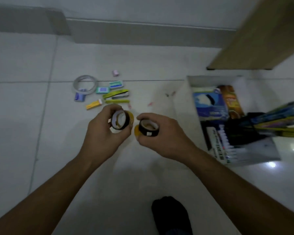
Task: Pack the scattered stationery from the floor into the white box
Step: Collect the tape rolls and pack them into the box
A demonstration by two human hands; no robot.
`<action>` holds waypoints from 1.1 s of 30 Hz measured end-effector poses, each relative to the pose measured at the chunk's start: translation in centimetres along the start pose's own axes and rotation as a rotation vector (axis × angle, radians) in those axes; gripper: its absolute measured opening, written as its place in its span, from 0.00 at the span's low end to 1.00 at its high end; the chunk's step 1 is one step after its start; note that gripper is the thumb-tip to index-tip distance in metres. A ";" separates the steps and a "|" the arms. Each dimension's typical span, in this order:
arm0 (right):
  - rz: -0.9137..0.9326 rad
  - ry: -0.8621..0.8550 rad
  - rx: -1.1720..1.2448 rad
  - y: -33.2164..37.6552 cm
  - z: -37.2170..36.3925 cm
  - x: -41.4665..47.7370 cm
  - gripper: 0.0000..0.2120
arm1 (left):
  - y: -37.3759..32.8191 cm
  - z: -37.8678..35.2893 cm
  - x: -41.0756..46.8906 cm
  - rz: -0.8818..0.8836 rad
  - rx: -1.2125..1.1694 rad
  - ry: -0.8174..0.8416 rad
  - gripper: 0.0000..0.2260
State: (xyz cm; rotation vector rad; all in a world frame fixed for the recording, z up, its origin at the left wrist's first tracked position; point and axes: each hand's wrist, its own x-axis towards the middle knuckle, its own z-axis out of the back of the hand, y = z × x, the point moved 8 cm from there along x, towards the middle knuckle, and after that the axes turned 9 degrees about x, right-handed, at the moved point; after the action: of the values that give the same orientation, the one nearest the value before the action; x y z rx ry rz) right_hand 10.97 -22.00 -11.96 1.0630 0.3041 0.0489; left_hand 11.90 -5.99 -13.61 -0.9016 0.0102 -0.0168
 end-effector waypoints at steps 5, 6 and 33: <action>-0.078 -0.318 0.091 -3.0 12.4 -5.2 0.17 | -8.8 -4.8 0.8 -0.197 -0.070 0.149 0.19; -0.115 -0.361 0.069 -4.3 14.3 -6.1 0.17 | -10.3 -5.9 0.7 -0.245 -0.061 0.174 0.20; -0.346 0.096 -0.115 -13.4 16.9 -8.6 0.18 | -17.8 -23.0 -0.9 -0.642 0.642 1.111 0.23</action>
State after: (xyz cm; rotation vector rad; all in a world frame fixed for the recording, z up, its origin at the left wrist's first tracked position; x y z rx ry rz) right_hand 5.86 -44.55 -14.07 0.8834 0.5622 -0.1914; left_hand 10.48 -35.07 -13.95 -0.1302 0.7105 -1.0592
